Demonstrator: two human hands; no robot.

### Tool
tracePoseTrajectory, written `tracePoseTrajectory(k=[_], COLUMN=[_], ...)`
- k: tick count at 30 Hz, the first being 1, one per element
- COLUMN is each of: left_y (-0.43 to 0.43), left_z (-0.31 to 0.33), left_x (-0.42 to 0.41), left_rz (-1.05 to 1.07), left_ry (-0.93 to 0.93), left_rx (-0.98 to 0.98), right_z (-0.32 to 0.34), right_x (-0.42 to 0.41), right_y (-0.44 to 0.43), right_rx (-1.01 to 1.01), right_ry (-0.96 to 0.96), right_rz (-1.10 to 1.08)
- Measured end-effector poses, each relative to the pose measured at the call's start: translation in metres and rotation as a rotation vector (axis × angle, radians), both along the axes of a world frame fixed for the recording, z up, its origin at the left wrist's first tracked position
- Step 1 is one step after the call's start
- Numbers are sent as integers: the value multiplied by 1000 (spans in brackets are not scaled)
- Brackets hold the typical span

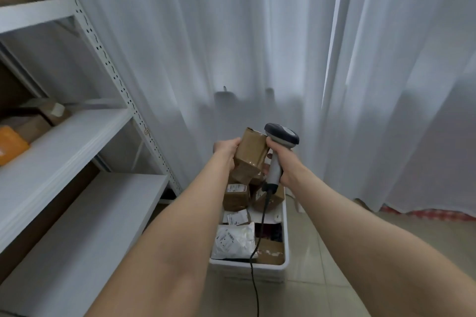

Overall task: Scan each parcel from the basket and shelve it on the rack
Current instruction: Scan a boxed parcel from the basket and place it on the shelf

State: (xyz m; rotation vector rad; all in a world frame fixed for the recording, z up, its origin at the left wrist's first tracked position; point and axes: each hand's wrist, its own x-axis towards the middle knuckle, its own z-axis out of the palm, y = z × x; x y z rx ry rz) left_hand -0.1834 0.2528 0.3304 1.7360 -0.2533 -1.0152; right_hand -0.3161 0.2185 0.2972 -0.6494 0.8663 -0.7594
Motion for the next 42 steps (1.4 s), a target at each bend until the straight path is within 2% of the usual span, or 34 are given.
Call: tracePoseTrajectory(k=[4,9,13,16,20,23,28,34,42], left_y=[27,50,68,86,108,126,151,161,167], left_z=[19,30,28,26,30,32,42,46,31], left_x=[-13,-12,-7,1,20,37,57,79,94], left_rz=[-19,-99,-162,-110,-98,-207,-365,-272,-202], left_ry=[185,468,489,563,420,254,137,99,-21], left_rx=[-10,73,5,-87,-117,-109,-96,-65,-83], right_z=[13,29,35,39,43,45,52,58,65], right_x=[-19,-24,-17,-7,5,13,33,50,60], right_y=[19,45,60,69,83,91,111,127,136], right_rx=[-6,-4,-27,-30,-19,-10,-37,-76,-205], right_ry=[-47,-33,-77,-67,12,46,42,32,146], right_rz=[26,47,86,88,84,100,142,128,44])
